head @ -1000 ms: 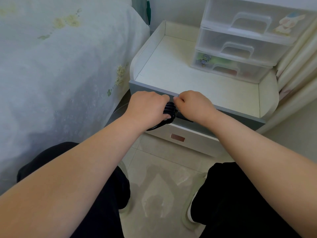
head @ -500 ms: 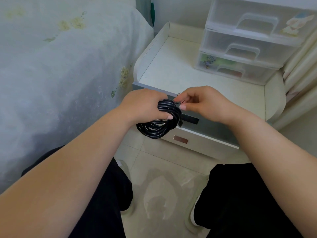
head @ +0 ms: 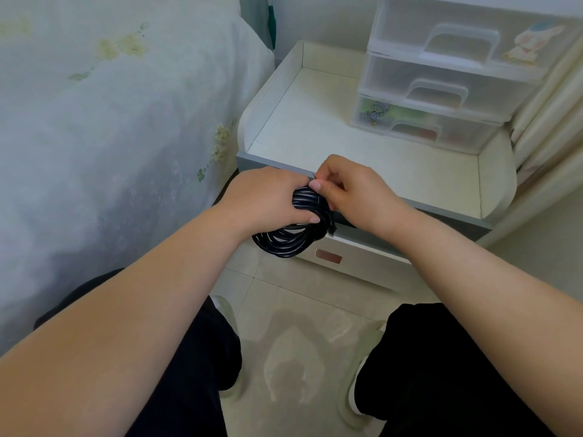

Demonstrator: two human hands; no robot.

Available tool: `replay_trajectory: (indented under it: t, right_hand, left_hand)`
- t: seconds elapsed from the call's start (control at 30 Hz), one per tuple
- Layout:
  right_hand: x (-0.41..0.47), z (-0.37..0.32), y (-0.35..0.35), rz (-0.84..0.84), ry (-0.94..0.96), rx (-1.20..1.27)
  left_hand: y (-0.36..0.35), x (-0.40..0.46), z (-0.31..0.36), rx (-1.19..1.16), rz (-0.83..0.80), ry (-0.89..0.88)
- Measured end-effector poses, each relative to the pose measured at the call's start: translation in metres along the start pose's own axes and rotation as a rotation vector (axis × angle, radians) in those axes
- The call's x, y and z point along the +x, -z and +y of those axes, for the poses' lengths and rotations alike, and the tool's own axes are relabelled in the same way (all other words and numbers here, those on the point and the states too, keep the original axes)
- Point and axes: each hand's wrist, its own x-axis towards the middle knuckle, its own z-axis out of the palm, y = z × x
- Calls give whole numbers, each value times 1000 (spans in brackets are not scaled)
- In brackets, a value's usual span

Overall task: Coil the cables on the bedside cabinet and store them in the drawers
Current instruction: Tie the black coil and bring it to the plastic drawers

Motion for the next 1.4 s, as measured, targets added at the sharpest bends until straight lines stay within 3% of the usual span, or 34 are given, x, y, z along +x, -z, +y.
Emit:
replay_trajectory:
  t: [0.1, 0.27, 0.33, 0.47, 0.6, 0.8, 1.2, 1.4]
  right_hand:
    - [2, -1, -7, 31, -175, 105]
    - [4, 3, -9, 82, -440, 495]
    - [4, 2, -4, 96, -325, 462]
    - [6, 3, 20, 76, 50, 102]
    - [3, 12, 34, -47, 235, -183]
    - [1, 12, 40, 24, 314, -342]
    - [-4, 25, 43, 122, 443, -343]
    - [-7, 29, 40, 94, 429, -394]
  left_hand:
    - [-4, -2, 10, 132, 88, -18]
    - [-11, -1, 18, 241, 146, -56]
    - [-7, 0, 15, 115, 126, -41]
    - [8, 5, 0, -160, 0, 36]
    - [13, 5, -7, -197, -70, 21]
    - [14, 6, -2, -257, -109, -11]
    - [18, 8, 2, -494, -187, -34]
    - [15, 12, 12, -382, -202, -52]
